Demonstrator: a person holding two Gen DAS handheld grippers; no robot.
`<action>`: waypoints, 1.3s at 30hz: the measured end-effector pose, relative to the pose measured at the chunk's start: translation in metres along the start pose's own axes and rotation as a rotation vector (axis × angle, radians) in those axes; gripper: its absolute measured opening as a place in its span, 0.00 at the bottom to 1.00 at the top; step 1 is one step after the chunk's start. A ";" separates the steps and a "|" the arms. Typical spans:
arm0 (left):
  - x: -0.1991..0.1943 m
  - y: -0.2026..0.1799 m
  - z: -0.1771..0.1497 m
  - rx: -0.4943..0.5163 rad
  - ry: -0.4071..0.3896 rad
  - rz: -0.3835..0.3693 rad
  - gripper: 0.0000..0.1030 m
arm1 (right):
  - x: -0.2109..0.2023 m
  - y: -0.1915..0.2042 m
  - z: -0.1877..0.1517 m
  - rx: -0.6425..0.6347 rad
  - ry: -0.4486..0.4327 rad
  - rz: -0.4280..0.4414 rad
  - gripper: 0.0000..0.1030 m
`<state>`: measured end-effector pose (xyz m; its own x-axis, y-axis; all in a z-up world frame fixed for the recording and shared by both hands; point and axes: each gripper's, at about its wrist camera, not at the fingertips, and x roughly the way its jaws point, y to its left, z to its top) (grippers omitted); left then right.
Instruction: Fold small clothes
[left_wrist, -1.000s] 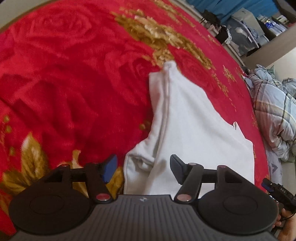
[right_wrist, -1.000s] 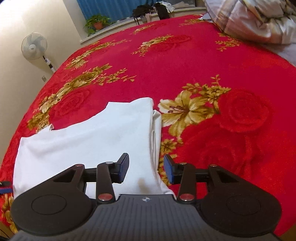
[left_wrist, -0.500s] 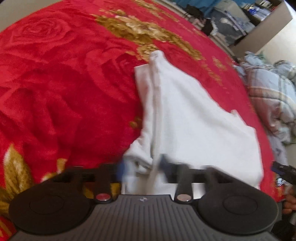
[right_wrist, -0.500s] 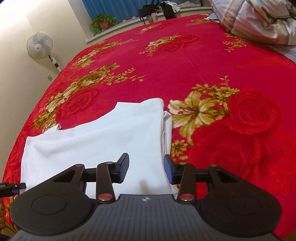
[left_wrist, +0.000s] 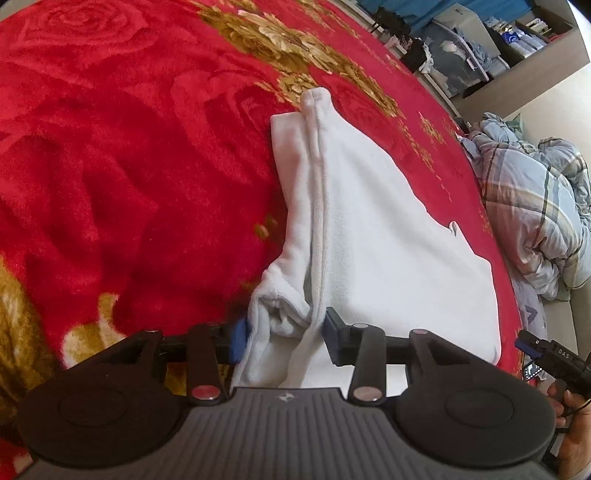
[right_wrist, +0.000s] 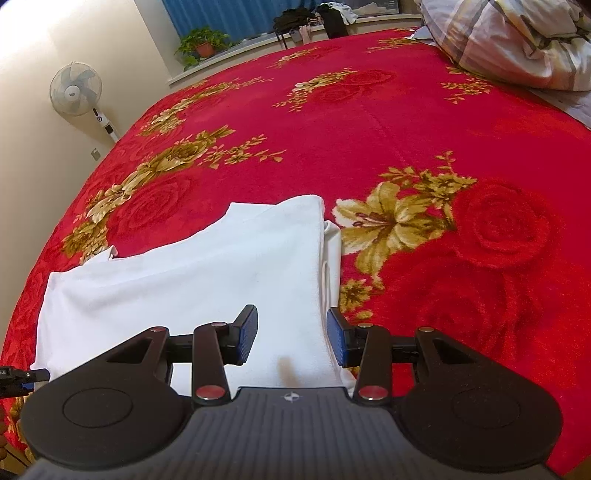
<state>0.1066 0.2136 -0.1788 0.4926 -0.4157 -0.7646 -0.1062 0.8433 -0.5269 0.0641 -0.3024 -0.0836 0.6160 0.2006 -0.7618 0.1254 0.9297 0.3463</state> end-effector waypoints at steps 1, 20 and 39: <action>-0.001 -0.002 0.000 0.012 -0.005 -0.001 0.31 | 0.001 0.000 0.000 -0.001 0.001 -0.003 0.42; -0.096 -0.007 0.010 -0.002 -0.154 -0.090 0.13 | 0.002 -0.013 0.004 0.034 -0.021 -0.073 0.42; -0.044 -0.183 -0.009 0.197 -0.097 -0.306 0.13 | -0.024 -0.027 0.045 0.137 -0.139 -0.045 0.39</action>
<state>0.0969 0.0742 -0.0519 0.5567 -0.6322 -0.5389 0.2219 0.7383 -0.6369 0.0812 -0.3468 -0.0500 0.7076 0.1069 -0.6985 0.2541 0.8839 0.3926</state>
